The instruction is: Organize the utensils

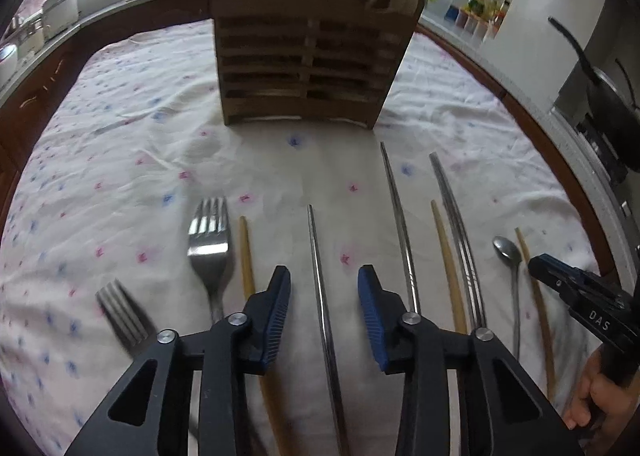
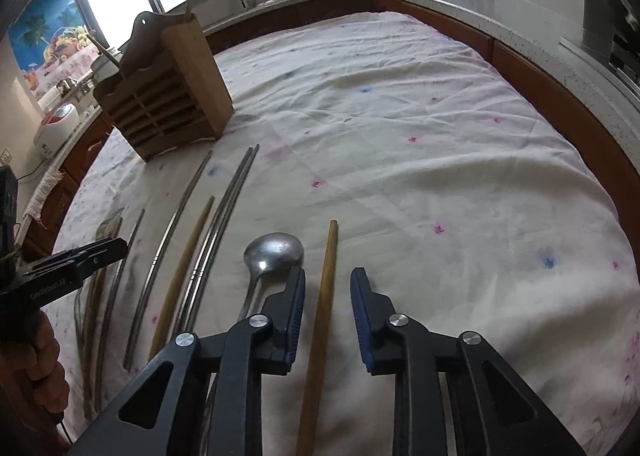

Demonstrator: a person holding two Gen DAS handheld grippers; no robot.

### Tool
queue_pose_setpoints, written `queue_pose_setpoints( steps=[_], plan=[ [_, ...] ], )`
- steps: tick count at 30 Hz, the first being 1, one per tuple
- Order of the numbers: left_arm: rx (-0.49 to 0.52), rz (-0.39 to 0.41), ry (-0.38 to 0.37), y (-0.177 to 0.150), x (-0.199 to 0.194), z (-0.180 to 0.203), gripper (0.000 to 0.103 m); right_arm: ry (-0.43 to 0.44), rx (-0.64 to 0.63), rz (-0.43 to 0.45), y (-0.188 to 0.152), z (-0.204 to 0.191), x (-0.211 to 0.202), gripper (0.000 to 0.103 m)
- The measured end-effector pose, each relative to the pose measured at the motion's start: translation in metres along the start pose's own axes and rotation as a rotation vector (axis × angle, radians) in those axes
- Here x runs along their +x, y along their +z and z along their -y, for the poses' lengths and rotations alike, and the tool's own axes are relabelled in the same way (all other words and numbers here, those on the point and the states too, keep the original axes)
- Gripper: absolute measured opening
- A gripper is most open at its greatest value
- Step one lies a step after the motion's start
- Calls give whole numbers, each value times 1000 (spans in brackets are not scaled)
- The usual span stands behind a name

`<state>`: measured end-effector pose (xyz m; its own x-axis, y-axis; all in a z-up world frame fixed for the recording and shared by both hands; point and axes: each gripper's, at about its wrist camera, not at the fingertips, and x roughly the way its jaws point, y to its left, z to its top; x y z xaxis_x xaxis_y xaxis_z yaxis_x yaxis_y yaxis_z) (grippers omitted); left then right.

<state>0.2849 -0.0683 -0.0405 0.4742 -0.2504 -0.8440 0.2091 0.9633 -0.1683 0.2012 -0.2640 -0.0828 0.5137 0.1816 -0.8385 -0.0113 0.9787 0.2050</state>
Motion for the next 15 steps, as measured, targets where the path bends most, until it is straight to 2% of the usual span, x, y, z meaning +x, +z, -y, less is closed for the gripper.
queue_pose_setpoints(
  steps=[2, 4, 10, 12, 15],
  plan=[
    [3, -28, -3, 5, 14, 0, 30, -15, -18, 1, 3, -2, 3, 21],
    [12, -24, -2, 8, 20, 1, 29, -19, -34, -3, 5, -5, 7, 22],
    [75, -22, 54, 11, 30, 15, 16, -86, -122, 4, 6, -18, 11, 15],
    [78, -22, 48, 12, 32, 17, 7, -79, -118, 5, 6, -16, 11, 8],
    [68, -23, 28, 12, 33, 16, 3, -50, -88, 1, 7, -13, 10, 7]
  ],
)
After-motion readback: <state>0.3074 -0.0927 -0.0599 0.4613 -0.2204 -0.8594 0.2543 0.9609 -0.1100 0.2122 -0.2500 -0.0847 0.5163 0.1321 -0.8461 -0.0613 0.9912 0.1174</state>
